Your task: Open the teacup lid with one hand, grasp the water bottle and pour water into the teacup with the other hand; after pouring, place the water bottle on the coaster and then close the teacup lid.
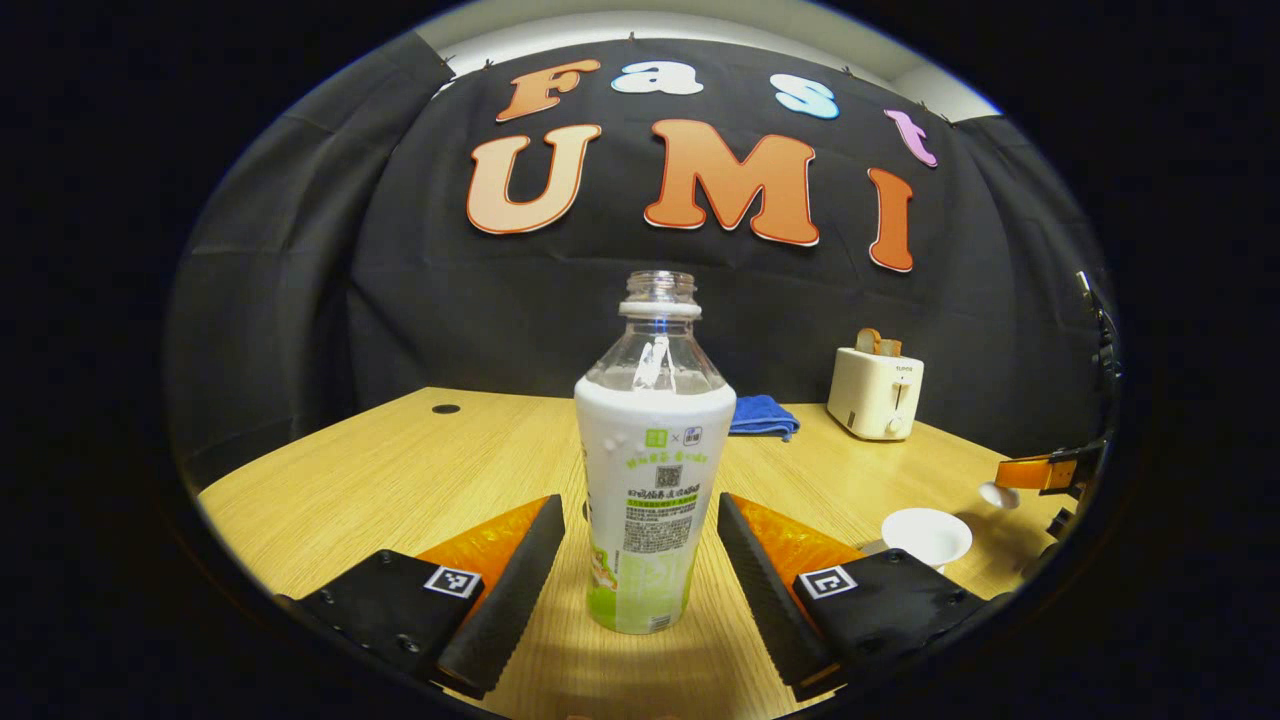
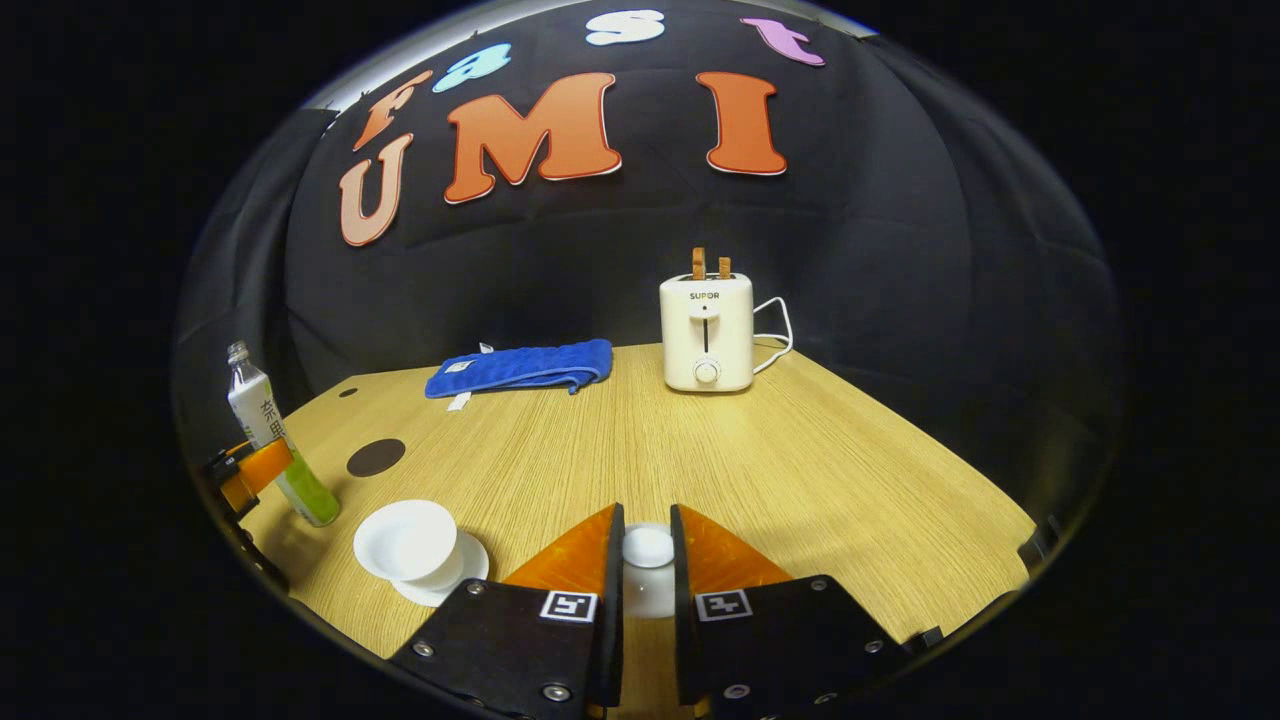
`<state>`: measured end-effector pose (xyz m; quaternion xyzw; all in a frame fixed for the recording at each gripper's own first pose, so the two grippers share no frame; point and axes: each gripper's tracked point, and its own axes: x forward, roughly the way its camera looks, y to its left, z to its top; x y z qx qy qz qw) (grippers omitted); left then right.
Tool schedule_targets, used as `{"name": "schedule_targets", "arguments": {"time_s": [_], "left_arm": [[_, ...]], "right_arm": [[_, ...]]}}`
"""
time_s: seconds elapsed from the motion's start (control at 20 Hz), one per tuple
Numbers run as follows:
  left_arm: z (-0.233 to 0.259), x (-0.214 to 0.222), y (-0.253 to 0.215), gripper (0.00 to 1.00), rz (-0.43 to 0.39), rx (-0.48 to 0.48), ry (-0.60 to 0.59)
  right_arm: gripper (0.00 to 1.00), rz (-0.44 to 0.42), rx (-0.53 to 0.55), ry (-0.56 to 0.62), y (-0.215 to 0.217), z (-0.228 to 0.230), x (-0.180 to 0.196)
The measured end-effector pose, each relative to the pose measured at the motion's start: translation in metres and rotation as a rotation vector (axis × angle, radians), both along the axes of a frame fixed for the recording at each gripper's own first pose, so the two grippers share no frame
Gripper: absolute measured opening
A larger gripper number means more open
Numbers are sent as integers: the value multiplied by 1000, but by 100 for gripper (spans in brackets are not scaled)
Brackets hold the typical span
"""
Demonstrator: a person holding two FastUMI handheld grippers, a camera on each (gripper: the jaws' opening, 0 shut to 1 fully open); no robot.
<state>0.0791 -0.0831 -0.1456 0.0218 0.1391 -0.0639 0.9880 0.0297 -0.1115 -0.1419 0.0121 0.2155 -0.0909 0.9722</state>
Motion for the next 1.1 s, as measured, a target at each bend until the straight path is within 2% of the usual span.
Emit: {"name": "schedule_targets", "arguments": {"time_s": [0.15, 0.25, 0.35, 0.45, 0.55, 0.6, 1.1], "left_arm": [[-5, 3, 1, 97, 5, -1, 15], [-3, 3, -1, 75, -10, 11, 21], [-5, 0, -3, 70, -28, 50, 38], [-2, -4, -8, 62, -51, 47, 53], [3, -7, -15, 64, -81, 43, 57], [10, -8, -17, 62, -95, 62, 47], [37, -13, -35, 62, -212, 392, -11]], "right_arm": [[22, 4, 2, -9, 1, 3, -1], [22, 8, 4, -9, 2, 4, -1], [22, 11, 6, -9, 4, 5, -2], [22, 15, 7, -12, 5, 6, -2], [22, 20, 8, -18, 6, 8, -1], [22, 23, 9, -20, 6, 8, -2], [22, -3, 25, -36, -7, 15, -6]]}}
